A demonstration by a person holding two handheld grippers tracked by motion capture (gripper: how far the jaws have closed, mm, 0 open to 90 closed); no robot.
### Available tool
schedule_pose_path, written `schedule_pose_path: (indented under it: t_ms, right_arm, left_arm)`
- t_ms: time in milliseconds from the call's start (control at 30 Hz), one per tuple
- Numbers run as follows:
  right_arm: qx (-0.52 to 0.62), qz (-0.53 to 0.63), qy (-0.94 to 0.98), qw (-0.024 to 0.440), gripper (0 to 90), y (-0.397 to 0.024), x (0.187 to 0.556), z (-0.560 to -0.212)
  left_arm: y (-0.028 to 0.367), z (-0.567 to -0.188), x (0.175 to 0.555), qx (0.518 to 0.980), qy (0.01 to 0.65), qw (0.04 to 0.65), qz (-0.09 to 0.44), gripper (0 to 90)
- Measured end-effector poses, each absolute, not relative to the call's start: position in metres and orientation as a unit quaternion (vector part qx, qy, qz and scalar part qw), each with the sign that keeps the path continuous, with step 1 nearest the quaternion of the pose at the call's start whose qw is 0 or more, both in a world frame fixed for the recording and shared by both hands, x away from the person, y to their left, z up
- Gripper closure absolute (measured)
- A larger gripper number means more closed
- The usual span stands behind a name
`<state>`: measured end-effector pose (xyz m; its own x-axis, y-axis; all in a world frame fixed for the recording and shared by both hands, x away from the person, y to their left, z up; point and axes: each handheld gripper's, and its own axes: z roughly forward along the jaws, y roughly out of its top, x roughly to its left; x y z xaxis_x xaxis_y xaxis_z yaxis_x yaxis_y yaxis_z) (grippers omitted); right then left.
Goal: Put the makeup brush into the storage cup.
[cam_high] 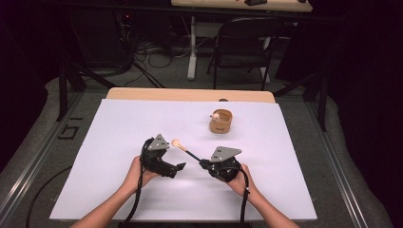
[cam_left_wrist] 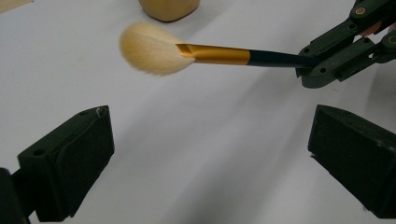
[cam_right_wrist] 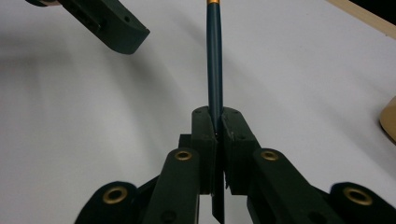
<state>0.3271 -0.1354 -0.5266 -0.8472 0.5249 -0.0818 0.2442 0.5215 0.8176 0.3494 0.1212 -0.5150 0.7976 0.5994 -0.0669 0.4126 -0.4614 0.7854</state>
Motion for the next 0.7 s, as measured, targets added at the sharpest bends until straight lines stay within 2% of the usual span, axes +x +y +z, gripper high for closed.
schedule_pose_path:
  t_ms: [200,467,700]
  right_arm:
    - [0.227,0.436,0.856,0.161,85.1,-0.133,0.328,-0.527]
    - [0.23,0.439,0.854,0.159,85.1,-0.131,0.328,-0.528]
    - [0.232,0.439,0.853,0.158,85.1,-0.13,0.328,-0.529]
  left_arm:
    - [0.117,-0.516,0.349,0.85,0.294,0.425,0.105,0.7]
    - [0.109,-0.517,0.348,0.85,0.293,0.426,0.1,5.9]
    - [0.108,-0.517,0.347,0.847,0.29,0.436,0.094,18.9]
